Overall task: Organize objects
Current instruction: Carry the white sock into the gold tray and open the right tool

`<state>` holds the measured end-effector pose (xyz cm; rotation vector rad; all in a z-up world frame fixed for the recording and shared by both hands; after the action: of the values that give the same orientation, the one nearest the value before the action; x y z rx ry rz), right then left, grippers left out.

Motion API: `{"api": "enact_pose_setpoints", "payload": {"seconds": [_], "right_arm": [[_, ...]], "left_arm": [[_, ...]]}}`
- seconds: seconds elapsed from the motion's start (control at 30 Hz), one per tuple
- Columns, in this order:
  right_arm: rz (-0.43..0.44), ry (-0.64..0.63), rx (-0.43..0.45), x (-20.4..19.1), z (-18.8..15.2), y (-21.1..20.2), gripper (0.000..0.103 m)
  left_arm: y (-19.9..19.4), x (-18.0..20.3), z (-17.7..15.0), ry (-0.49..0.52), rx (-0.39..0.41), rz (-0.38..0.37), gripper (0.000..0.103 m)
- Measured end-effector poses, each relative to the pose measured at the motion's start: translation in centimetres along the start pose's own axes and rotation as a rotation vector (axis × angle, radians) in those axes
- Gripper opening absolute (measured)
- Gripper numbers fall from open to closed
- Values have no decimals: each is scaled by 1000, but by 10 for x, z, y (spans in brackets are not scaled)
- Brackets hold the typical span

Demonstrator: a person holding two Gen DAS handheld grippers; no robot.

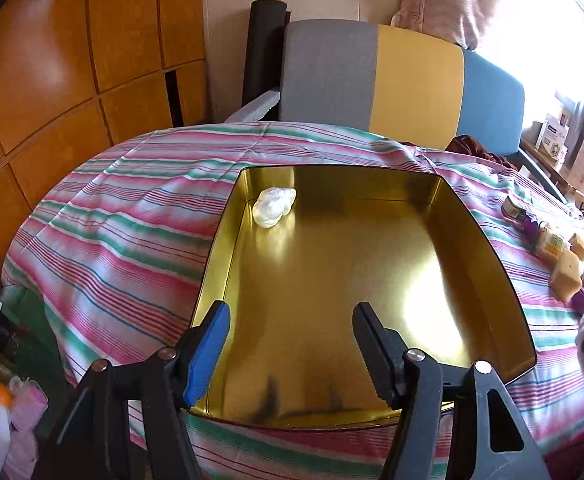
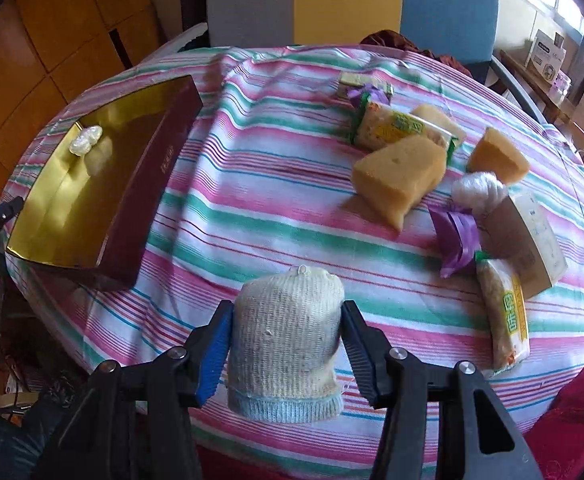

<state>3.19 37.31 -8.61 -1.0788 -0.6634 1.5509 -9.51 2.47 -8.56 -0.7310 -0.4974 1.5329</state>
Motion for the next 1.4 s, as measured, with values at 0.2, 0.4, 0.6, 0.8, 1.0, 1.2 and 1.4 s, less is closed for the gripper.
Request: {"api": "enact_pose_setpoints", "payload": {"seconds": [0.2,0.4,0.6,0.8,1.0,1.2,1.4], "right_arm": [[99,-102,48,-65,49,13,54],[195,-200,40,-131,88,37,54],[271,-225,-34,-181,111,92,54],[289,-224,-97,-230,130,152,54],[263,-199,-132,-269,153,204,54],[278,-116,-163,-293,178,248,56],[345,-51,-96,-292,193,244,68]], "left_arm": [[1,-4,-1,-5,-4,6,65],[0,-14,-3,-18,-12,16,65],[-3,-33,-8,-37,-27,37,65],[-3,-73,-15,-82,-53,89,65],[8,-113,-23,-190,-84,115,66],[12,-116,-27,-210,-106,90,66],[11,-118,-26,-222,-100,89,67]]}}
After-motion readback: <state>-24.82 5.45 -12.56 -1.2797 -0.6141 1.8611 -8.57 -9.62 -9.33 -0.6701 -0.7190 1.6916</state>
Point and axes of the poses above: each gripper's, at about its wrist camera, not at the fingertips, and y roughly the way its jaws point, x to its right, z to its top, the point moved 9 cm from there along y, roughly the way its jaws point, and after that the axes turned 14 degrees about z, right-handed, at the moved point
